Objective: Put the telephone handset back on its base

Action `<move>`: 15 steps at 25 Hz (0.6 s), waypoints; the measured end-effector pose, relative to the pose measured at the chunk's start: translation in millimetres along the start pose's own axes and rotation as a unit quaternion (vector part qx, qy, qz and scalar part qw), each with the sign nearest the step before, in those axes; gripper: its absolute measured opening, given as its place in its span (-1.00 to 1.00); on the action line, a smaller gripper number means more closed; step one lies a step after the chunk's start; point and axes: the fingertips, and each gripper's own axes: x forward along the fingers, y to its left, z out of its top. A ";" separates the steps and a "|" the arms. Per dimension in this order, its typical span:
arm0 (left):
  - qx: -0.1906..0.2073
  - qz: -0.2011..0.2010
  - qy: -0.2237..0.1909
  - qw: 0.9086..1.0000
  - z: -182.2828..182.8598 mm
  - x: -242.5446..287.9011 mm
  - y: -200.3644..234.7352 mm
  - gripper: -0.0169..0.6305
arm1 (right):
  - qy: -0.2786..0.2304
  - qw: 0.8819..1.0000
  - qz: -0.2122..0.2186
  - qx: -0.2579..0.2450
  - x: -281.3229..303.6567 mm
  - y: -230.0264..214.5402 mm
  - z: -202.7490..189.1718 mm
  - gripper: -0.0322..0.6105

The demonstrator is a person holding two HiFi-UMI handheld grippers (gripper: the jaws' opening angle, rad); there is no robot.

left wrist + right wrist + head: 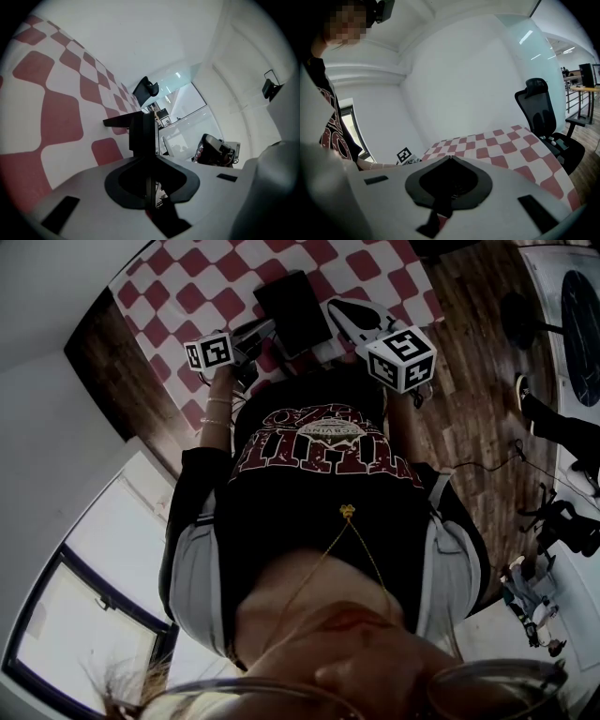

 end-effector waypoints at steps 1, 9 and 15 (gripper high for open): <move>-0.002 0.000 0.002 1.000 -0.4 0.7 1.8 -0.73 | 0.000 1.000 0.000 0.000 0.3 0.2 0.3 -0.84; -0.011 -0.002 -0.001 1.000 -1.0 1.3 6.7 -0.72 | 0.001 1.000 0.001 0.001 0.8 0.8 -1.1 -0.84; -0.006 0.010 -0.003 1.000 -0.6 1.4 10.4 -0.71 | -0.002 1.000 0.000 0.002 0.2 -0.3 1.0 -0.84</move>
